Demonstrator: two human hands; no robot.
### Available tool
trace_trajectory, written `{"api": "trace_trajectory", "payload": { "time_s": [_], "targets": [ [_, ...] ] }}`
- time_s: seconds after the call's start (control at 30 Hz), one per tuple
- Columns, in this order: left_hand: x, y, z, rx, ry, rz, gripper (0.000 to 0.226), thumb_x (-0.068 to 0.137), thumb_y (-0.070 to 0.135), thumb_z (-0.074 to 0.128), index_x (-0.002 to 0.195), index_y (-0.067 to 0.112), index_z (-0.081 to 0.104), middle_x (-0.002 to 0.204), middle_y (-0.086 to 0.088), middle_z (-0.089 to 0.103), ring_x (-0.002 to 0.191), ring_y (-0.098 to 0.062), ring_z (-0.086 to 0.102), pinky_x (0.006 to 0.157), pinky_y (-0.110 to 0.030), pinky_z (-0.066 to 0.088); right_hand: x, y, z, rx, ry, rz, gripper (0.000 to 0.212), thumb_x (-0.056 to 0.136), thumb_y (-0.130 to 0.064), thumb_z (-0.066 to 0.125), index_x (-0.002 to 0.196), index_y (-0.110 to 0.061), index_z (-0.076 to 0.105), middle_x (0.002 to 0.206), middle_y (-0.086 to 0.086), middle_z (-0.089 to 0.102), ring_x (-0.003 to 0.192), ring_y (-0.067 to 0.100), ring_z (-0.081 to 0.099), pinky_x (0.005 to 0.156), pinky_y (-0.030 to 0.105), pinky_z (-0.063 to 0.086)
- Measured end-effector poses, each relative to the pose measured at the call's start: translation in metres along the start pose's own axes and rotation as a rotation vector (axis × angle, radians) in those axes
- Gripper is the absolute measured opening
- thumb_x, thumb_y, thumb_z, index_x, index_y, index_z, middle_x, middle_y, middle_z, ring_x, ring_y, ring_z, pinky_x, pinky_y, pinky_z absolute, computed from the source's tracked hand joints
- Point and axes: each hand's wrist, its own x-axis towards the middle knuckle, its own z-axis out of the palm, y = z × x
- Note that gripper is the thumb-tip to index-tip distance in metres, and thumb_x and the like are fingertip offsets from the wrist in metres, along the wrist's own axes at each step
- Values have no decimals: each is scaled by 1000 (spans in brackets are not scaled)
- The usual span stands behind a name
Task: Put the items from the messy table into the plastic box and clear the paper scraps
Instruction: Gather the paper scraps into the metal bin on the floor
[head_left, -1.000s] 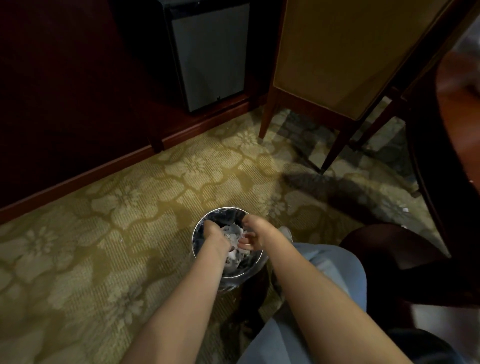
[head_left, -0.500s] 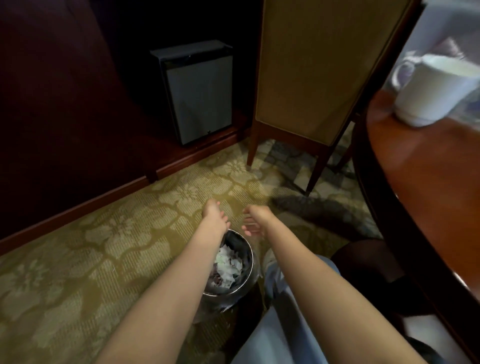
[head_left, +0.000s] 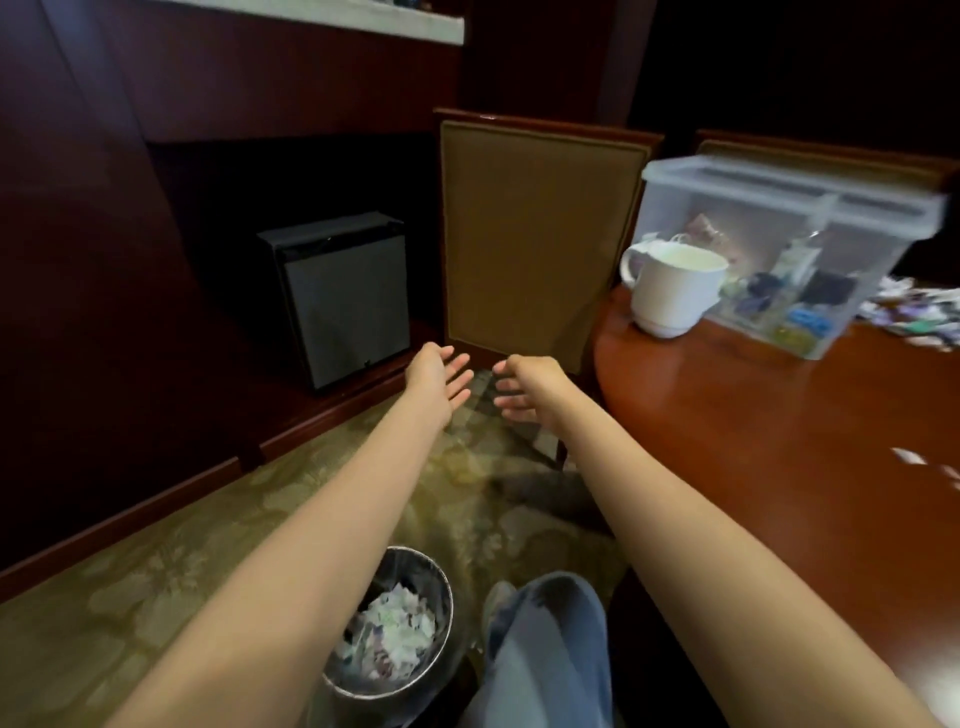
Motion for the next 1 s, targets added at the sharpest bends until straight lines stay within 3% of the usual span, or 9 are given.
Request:
{"api": "trace_trajectory", "payload": {
  "time_s": [0.1,0.2,0.3,0.37,0.47,0.7,0.83,1.0],
  "targets": [
    [-15,6,31,12,-59,31,20,98,16,31,108,14,49,130,-6,59,121,-24,54,99,-35,38,-11,-23,-28,46,52,-76,31,96,-15,40,121,-8,56,86,4,56,63,16,54,56,25,45],
    [-31,3,63,32,-133,47,32,98,15,30,121,12,52,129,-8,59,120,-25,55,96,-35,39,-22,-33,-62,109,120,-114,30,97,-14,37,120,-8,55,102,8,55,75,21,58,56,24,46],
    [-46,-8,94,51,-213,26,37,98,15,30,129,9,50,128,-8,59,116,-26,57,91,-33,40,-30,-31,-98,160,212,-112,16,97,-16,39,102,-12,54,87,4,57,67,16,56,52,22,44],
    [-55,-18,115,75,-265,11,37,98,15,30,128,10,50,125,-7,61,103,-24,58,88,-32,40,-36,-27,-122,196,269,-109,12,95,-16,43,97,-13,54,78,1,54,63,13,53,49,20,44],
    [-68,-37,143,123,-345,-15,35,97,16,31,125,12,51,109,-5,65,95,-20,56,88,-31,40,-45,-21,-158,209,342,-123,26,94,-14,44,116,-8,55,77,2,54,63,16,53,53,23,44],
    [-101,-90,207,267,-501,-103,34,99,18,31,123,10,52,125,-9,60,105,-26,57,96,-34,41,-78,3,-243,255,581,-90,26,97,-16,43,118,-8,57,102,8,60,72,17,58,64,25,51],
    [-118,-123,240,333,-586,-149,32,98,18,30,119,11,53,127,-9,60,96,-21,55,88,-32,41,-98,18,-288,310,699,-39,25,97,-15,44,117,-9,58,102,8,60,86,21,60,77,28,52],
    [-151,-151,278,417,-688,-179,34,100,19,30,125,10,52,126,-9,59,114,-26,56,98,-36,42,-127,29,-340,337,818,-7,24,97,-16,47,117,-10,58,100,7,59,76,17,59,67,24,53]
  ]
}}
